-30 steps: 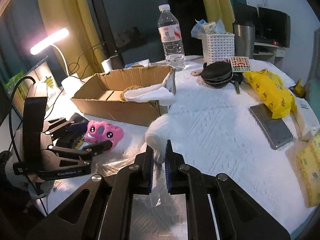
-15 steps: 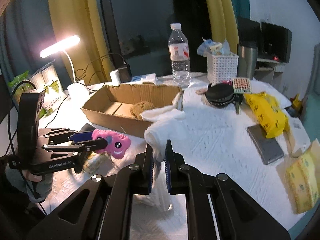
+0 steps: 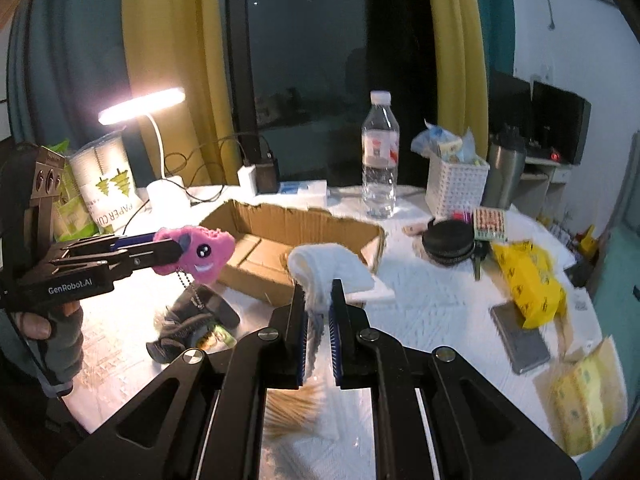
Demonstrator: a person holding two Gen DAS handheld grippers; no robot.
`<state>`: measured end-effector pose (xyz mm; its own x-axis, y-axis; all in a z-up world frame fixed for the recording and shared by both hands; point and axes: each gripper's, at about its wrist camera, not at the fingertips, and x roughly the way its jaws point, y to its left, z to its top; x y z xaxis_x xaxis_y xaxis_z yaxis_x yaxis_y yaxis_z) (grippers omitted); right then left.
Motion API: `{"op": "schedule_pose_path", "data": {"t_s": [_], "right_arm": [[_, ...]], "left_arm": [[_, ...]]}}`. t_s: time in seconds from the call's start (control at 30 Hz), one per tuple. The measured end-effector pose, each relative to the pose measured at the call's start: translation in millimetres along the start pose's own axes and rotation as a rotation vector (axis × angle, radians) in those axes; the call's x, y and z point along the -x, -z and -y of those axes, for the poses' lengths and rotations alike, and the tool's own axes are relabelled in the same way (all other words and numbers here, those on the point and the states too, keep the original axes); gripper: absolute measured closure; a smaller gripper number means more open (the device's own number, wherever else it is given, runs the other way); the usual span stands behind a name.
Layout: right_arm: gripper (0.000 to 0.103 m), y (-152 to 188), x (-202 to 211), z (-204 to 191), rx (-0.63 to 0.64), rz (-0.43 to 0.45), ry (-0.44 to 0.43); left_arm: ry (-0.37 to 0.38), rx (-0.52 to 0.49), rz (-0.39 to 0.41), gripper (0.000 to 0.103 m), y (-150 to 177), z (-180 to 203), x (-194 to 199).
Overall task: Organize soft objects
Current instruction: 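Lower the pink plush into the box with the left tool while the right tool drops the towel in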
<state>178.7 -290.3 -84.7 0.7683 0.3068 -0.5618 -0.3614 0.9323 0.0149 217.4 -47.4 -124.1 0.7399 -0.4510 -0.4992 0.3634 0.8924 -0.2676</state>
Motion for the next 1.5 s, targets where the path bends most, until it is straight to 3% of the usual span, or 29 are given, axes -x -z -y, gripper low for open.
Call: {"op": "schedule_pose_path", "data": {"t_s": [0.4, 0.73, 1.2, 1.33, 1.43, 1.5], "right_arm": [[0.092, -33, -21, 0, 0.034, 0.02, 0.006], [0.092, -43, -70, 15, 0.022, -0.032, 0.0], [0.092, -15, -142, 30, -0.033, -0.173, -0.049], [0.092, -6, -157, 31, -0.041, -0.213, -0.033], [0.092, -3, -160, 33, -0.049, -0.229, -0.024], [0.081, -4, -158, 35, -0.061, -0.225, -0.021]], "left_arm": [[-0.032, 0.009, 0.057, 0.071, -24, -21, -9], [-0.055, 0.032, 0.005, 0.071, -28, -36, -52], [-0.111, 0.038, -0.131, 0.069, -13, -40, -113], [-0.131, 0.049, -0.167, 0.064, -9, -43, -121], [-0.134, 0.052, -0.169, 0.048, -8, -43, -119], [-0.128, 0.056, -0.158, 0.047, -9, -42, -114]]}}
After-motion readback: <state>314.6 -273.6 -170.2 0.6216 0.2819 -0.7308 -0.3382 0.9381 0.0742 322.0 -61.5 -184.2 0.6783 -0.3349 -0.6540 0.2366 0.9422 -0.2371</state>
